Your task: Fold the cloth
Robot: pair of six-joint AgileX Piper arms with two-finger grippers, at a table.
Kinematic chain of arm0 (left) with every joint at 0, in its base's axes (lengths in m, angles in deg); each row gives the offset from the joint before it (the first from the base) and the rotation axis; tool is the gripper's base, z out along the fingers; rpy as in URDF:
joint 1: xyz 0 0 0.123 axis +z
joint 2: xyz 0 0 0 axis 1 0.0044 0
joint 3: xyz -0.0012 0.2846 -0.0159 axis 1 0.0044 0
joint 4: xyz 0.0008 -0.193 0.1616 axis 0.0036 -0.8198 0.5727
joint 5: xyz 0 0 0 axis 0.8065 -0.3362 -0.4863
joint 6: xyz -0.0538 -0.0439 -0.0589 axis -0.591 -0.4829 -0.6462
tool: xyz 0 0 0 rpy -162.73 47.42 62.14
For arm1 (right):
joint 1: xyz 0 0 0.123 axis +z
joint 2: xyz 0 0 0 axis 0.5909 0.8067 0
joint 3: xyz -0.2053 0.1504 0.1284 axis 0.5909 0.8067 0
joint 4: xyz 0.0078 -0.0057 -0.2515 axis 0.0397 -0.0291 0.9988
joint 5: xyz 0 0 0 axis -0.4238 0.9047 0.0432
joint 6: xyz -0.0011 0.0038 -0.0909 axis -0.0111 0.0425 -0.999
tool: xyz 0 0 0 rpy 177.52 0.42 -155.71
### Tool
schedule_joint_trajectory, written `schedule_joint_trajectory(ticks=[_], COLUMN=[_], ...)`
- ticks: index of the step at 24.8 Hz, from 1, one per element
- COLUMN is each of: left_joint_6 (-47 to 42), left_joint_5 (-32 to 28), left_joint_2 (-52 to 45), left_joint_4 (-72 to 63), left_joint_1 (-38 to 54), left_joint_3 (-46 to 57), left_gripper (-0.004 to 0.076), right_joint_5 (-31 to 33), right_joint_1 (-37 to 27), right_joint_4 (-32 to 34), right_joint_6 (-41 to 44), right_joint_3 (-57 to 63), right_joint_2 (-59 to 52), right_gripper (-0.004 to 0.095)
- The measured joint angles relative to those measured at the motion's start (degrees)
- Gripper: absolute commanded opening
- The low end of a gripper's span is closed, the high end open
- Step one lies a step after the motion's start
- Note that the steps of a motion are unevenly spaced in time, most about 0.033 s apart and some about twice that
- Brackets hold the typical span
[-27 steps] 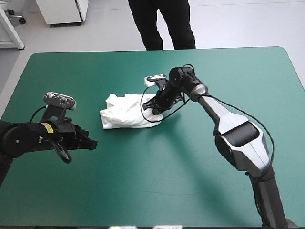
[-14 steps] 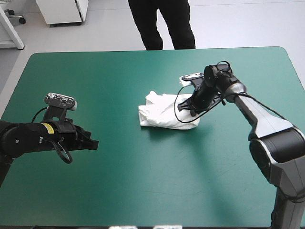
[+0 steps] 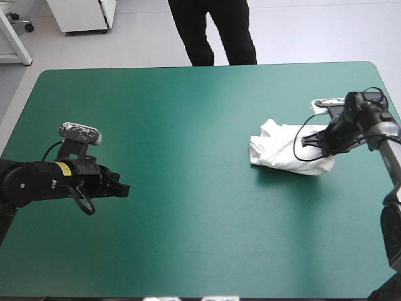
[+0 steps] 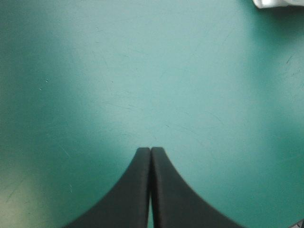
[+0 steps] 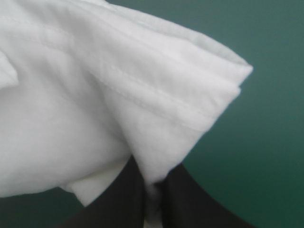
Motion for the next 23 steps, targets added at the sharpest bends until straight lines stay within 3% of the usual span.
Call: schedule_joint_trajectory(ticks=[10, 15, 23], left_joint_6=[0.00, 0.26, 0.84], left_joint_5=[-0.33, -0.38, -1.19], left_joint_2=[0.00, 0.00, 0.00], left_joint_4=[-0.04, -0.04, -0.04], left_joint_1=[0.00, 0.00, 0.00], left_joint_3=[0.00, 0.00, 0.00], left_gripper=[-0.0009, -0.0009, -0.0009], right_joint_5=[-2.62, -2.69, -1.67], right_joint_1=[-17.69, -21.24, -21.24], right_joint_4=[5.63, 8.81, 10.12], right_joint_6=[1.93, 5.98, 8.49], right_joint_3=[6.97, 7.06, 7.06], right_joint_2=[-2.81, -2.94, -2.94], right_gripper=[-0.0017, 0.0001, 0.0512])
